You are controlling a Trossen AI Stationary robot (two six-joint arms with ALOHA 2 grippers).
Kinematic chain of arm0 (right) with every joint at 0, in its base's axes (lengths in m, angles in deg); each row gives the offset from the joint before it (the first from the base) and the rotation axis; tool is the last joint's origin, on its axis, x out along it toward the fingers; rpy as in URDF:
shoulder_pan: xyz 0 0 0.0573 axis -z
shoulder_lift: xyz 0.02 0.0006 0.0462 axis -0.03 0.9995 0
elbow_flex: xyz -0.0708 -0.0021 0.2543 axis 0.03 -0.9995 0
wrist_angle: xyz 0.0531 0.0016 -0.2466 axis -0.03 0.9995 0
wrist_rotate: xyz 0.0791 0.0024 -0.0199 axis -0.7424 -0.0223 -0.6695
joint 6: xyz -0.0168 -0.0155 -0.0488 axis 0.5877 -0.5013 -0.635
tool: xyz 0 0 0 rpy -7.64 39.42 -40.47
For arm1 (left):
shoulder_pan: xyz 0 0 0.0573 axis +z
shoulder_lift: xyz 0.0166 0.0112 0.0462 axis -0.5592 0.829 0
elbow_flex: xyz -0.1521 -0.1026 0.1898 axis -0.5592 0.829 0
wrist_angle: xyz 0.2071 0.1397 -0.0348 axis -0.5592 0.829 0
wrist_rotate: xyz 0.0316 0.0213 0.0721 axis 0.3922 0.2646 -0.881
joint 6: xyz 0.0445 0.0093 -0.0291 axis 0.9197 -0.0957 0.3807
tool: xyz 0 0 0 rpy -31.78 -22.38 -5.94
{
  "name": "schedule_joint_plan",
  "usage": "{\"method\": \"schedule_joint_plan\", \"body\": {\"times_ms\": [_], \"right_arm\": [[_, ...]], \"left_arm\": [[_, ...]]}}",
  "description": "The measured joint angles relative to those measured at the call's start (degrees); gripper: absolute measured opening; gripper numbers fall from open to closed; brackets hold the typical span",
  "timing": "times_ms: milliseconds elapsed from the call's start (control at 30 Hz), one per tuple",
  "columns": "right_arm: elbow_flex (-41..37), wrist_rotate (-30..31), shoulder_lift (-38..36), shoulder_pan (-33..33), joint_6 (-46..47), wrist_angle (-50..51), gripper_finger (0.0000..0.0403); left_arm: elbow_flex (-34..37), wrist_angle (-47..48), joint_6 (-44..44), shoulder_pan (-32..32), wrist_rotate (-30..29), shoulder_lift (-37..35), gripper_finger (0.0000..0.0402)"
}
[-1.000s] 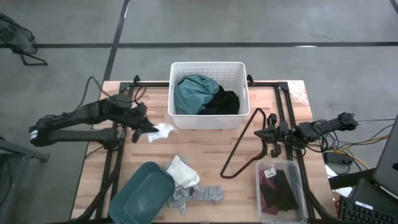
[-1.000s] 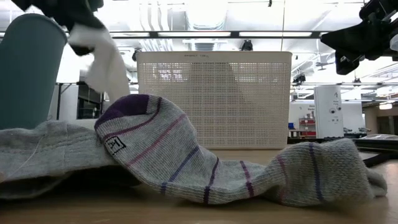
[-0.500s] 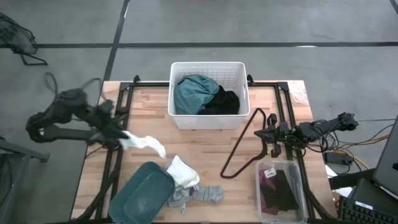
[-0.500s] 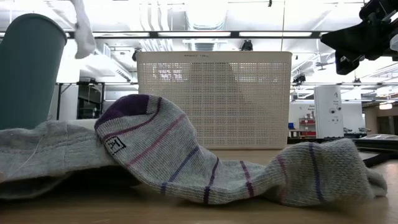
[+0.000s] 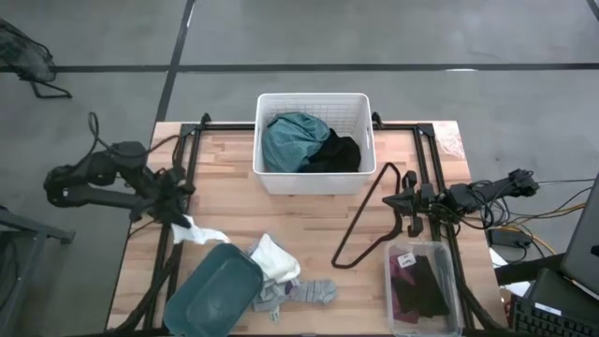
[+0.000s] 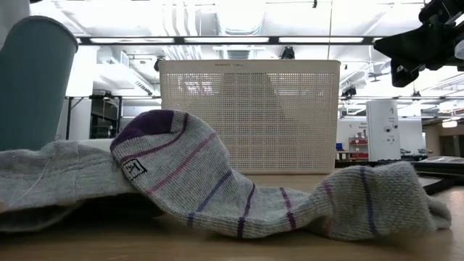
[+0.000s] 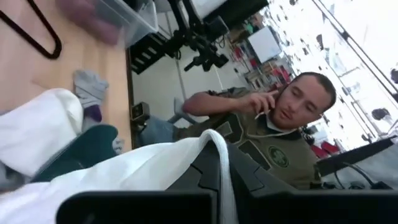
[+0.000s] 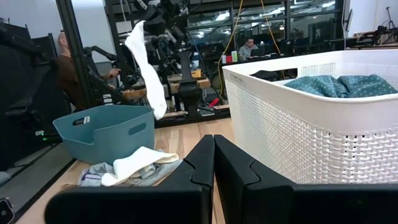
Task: Pick & Place Cloths
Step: Put the top white sock into the green bin
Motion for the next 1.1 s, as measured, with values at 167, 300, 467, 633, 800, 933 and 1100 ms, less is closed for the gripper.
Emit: {"method": "schedule_joint_plan", "body": {"times_ms": [167,300,467,633,800,933,1100], "right_arm": [[0.00,-0.01,0.00,0.02,0.00,0.00,0.0008],[0.00,0.00,0.02,0.02,0.00,-0.02,0.0008],[0.00,-0.02,0.00,0.00,0.00,0.00,0.0008],[0.00,0.00,0.00,0.01,0.00,-0.02,0.0008],[0.00,-0.02,0.01,0.01,0.00,-0.02,0.0008],[0.00,-0.02,0.01,0.00,0.00,-0.01,0.0008],[0.00,0.00,0.02,0.01,0.00,0.00,0.0008]], "left_arm": [[0.93,-4.92,-2.11,-4.10,-0.71,3.04,0.0004],[3.47,-6.65,-6.73,-9.16,-1.72,5.45,0.0004],[6.22,-12.58,-14.94,-17.21,-5.51,9.34,0.0003],[7.77,-13.32,-24.32,-25.98,-11.40,13.75,0.0003],[7.98,-11.61,-33.74,-34.18,-14.43,18.97,0.0005],[8.02,-10.66,-39.13,-39.77,-15.91,23.47,0.0004],[8.00,-10.74,-47.56,-44.39,-15.18,29.48,0.0005]]}}
